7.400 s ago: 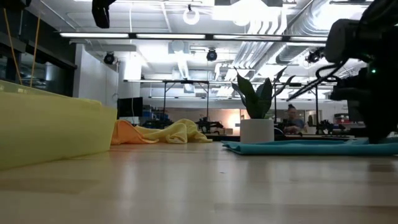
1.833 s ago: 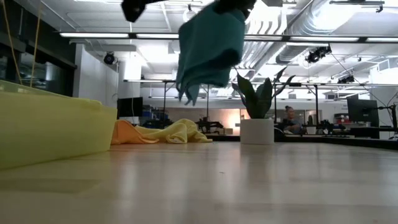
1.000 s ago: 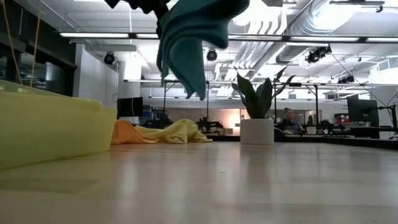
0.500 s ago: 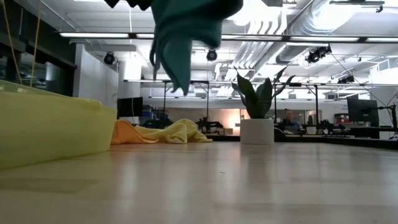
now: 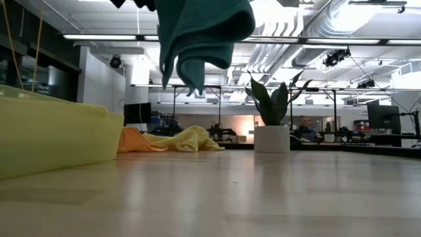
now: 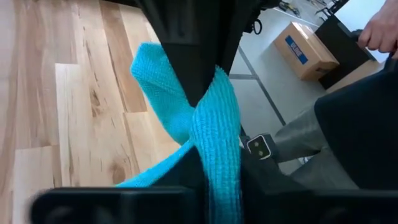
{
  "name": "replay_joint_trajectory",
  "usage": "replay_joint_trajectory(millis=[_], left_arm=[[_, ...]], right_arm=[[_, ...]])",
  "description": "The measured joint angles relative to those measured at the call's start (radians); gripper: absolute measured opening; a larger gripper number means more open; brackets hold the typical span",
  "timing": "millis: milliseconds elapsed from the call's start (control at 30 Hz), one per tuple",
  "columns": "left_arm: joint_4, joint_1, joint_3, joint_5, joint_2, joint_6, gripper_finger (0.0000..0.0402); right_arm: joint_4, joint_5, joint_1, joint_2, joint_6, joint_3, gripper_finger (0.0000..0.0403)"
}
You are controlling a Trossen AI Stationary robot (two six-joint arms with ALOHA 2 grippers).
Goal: Fold microfiber towels
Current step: Stack the blue microfiber cloth on top of the yellow microfiber cloth
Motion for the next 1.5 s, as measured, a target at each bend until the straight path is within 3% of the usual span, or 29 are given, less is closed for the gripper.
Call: replay_joint_trajectory(millis=[67, 233, 367, 500, 667, 1033, 1267, 1500], left_arm=[[-0.017, 0.009, 0.0, 0.018, -0.003, -0.001, 0.0012], [-0.129, 0.028, 0.001, -0.002, -0.057, 0.005, 0.0005], [-0.281, 0.046, -0.001, -0.011, -0.135, 0.039, 0.0003], [-0.439, 0.056, -0.001, -0.015, -0.246, 0.036, 0.0002], [-0.535, 0.033, -0.001, -0.018, -0.407, -0.087, 0.0001], [-0.786, -0.181, -0.01, -0.281, -0.607, -0.424, 0.0], [-0.743, -0.309, -0.082, -0.377, -0.646, -0.585, 0.0], [-0.539, -0.381, -0.221, -0.4, -0.682, -0.668, 0.0]], right_arm=[[0.0, 0.005, 0.0, 0.0, 0.007, 0.0, 0.0001], [-0.039, 0.16, -0.01, -0.028, 0.105, 0.001, 0.0031], [-0.097, 0.209, -0.041, -0.081, 0.172, 0.001, 0.0096], [-0.18, 0.329, -0.055, -0.136, 0.182, 0.001, 0.0165], [-0.27, 0.451, -0.086, -0.175, 0.207, 0.001, 0.0216], [-0.331, 0.446, -0.133, -0.178, 0.207, -0.007, 0.0227], [-0.329, 0.445, -0.14, -0.178, 0.209, -0.007, 0.0226], [-0.329, 0.444, -0.14, -0.178, 0.252, -0.007, 0.0226]])
